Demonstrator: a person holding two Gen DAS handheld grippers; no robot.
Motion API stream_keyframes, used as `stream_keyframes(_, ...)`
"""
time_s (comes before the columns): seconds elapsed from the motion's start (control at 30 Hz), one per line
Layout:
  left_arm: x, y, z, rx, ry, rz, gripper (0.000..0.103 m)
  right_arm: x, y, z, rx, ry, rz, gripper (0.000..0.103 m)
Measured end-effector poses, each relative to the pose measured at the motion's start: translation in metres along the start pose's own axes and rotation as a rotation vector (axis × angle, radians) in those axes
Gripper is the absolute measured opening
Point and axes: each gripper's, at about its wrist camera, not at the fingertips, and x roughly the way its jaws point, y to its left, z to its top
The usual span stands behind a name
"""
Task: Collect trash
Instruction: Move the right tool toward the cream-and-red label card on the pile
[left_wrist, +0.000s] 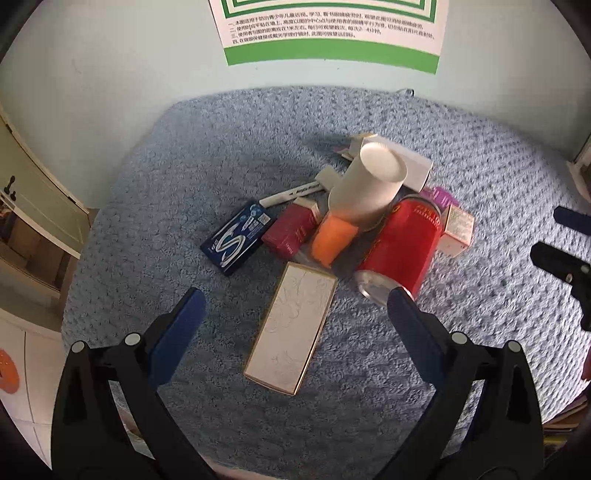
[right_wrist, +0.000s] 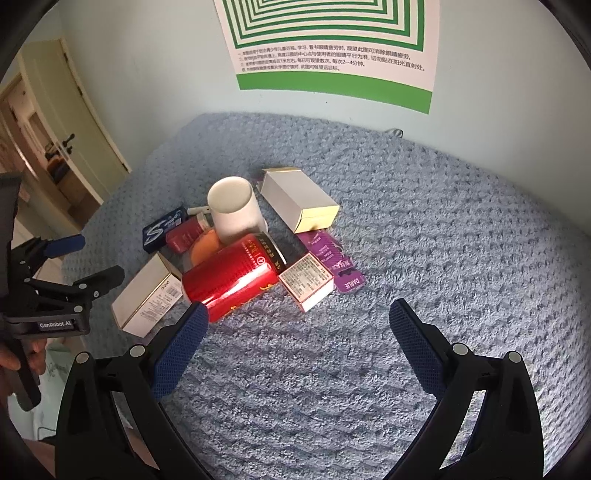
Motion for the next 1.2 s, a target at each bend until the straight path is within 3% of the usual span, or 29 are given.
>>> stream_keyframes(0.23,0.013,0.000,-0.010,0.021,0.042,-0.001,0.096,0.010,-0.002,0.000,0.011,0.028,0.027,0.097)
stream_keyframes(1.2,0.030,0.012,-0.012,0.007,0.085,0.003,0.096,0.027,0.002,0.000,-0.029,0.070,0.045,0.097)
